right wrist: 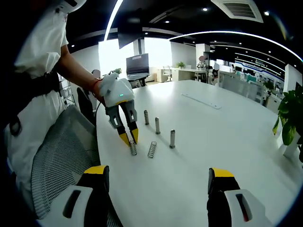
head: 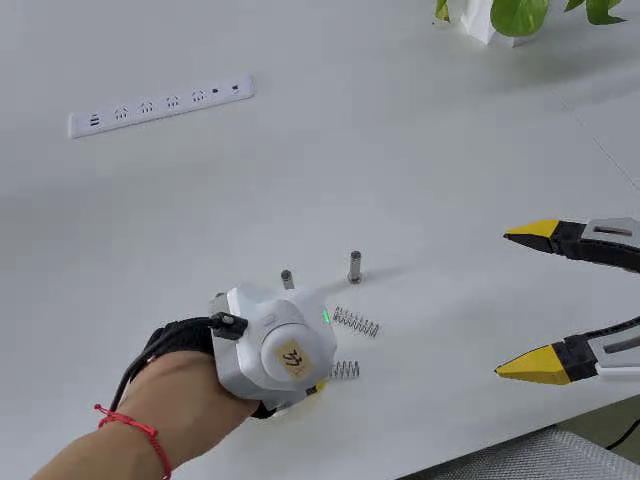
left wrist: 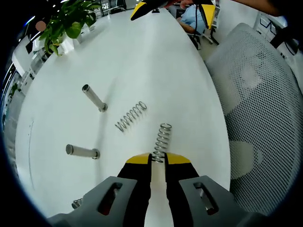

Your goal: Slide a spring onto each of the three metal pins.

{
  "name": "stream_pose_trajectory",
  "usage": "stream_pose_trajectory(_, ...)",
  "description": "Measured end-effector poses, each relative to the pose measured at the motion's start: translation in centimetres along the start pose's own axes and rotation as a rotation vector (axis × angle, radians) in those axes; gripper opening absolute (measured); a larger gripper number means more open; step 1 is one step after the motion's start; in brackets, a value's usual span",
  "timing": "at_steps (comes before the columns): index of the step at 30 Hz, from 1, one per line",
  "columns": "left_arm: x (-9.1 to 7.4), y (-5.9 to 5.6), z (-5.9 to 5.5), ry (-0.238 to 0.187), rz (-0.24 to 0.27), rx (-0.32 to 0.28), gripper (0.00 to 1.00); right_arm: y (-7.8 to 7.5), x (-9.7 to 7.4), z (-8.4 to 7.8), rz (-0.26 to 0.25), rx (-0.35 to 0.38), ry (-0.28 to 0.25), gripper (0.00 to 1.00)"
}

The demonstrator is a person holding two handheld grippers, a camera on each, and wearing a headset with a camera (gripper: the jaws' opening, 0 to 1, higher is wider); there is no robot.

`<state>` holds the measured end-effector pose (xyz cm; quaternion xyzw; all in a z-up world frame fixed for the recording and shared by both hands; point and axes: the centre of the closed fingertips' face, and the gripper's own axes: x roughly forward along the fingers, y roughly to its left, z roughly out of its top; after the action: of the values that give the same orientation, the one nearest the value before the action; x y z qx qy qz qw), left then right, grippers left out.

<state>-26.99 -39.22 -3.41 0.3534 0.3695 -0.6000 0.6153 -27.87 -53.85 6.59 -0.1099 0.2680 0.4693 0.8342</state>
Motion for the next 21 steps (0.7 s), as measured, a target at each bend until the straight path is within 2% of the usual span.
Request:
stream_pose_trajectory(8, -0.3, -0.2, 0.1, -0.022, -0.001, -0.022, 0.07, 0.3, 0.3, 0.3, 0.006, 0.004, -0.005, 0.85)
stream_pose_trajectory(21, -0.7, -0.6, 0.4, -0.048, -0.002, -0.027, 0.07, 1.8, 1.9, 0.7, 0.048, 0.006, -0.012, 0.83)
